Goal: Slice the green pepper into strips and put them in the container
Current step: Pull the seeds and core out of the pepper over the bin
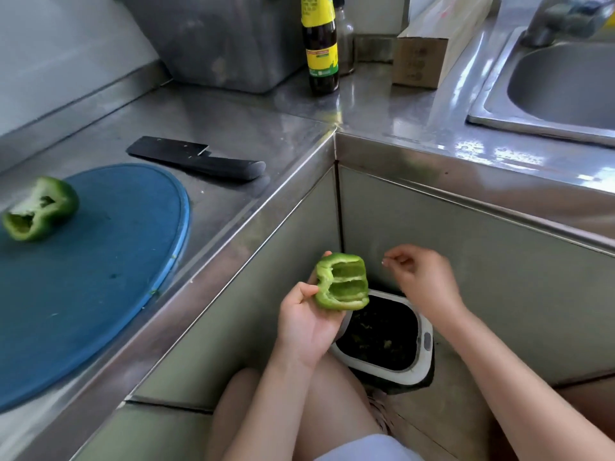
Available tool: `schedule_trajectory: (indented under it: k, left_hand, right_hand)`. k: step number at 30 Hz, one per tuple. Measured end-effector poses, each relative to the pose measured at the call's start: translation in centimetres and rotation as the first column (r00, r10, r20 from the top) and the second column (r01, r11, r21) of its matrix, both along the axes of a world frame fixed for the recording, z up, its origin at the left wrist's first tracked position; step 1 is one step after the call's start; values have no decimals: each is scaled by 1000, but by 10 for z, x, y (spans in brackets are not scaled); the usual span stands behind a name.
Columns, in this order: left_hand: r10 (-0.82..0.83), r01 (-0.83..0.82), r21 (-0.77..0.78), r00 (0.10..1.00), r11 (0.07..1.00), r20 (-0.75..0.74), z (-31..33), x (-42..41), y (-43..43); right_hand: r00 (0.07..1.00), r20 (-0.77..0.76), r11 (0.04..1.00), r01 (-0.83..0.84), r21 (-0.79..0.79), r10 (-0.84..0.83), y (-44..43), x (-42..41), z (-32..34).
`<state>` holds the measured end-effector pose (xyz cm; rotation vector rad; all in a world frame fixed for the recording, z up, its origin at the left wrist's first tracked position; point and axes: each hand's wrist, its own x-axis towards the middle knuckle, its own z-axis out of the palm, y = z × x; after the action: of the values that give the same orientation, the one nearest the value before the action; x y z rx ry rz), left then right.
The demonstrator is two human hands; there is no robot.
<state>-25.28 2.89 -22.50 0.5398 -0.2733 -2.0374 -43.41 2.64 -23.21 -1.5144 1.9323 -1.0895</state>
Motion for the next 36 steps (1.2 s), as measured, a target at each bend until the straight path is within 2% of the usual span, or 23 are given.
schedule_trajectory:
  k: [4,7,9,13,16,18,20,23,25,27,29,31,34,36]
  left_hand:
    - [-77,79,-90,997,993,24,40,16,20]
    - [-136,139,-239,990,961,28,83,32,36]
    - [-149,171,-343,985,923,89,110,47,46]
    - [-97,202,-436,963,877,250,160,89,59]
    - [84,108,-462,923,880,376,194,127,67]
    - [288,-63,-453,846,889,448,209,154,65]
    - [469,-258,-429,719,866,513,215,184,57]
    - [590,-448,-392,506,803,629,213,234,38]
    - [577,-502,-358,393,787,716,210,260,31]
    - [549,-527,-335,323,781,771,204,279,25]
    - [490,-491,-331,239,806,839,196,291,21]
    - [438,-478,-309,183,822,880,192,298,18]
    - [385,-481,-236,239,845,891,194,300,16]
    - [325,-420,-215,212,882,922,197,300,13]
  right_hand:
    - [995,-80,984,-68,-166,55,8,9,54]
    - [992,-30,952,-123,-282,119,14,26,93]
    - [985,17,928,-157,-336,173,16,38,117]
    - [966,45,887,-217,-408,256,11,67,150]
    - [951,38,868,-263,-422,307,2,92,168]
    - [939,18,863,-308,-399,344,-5,112,177]
    - [929,-14,870,-351,-346,369,-14,134,183]
    - [905,-117,879,-425,-215,409,-28,167,181]
    - [873,-161,866,-481,-138,460,-34,187,171]
    - [837,-216,841,-531,-102,503,-36,202,161]
    - [805,-332,827,-551,-111,491,-35,211,152]
    - [803,-387,832,-537,-140,453,-36,213,148]
    - [818,-392,844,-511,-160,421,-39,213,143]
    - [825,-394,847,-501,-176,406,-40,214,140]
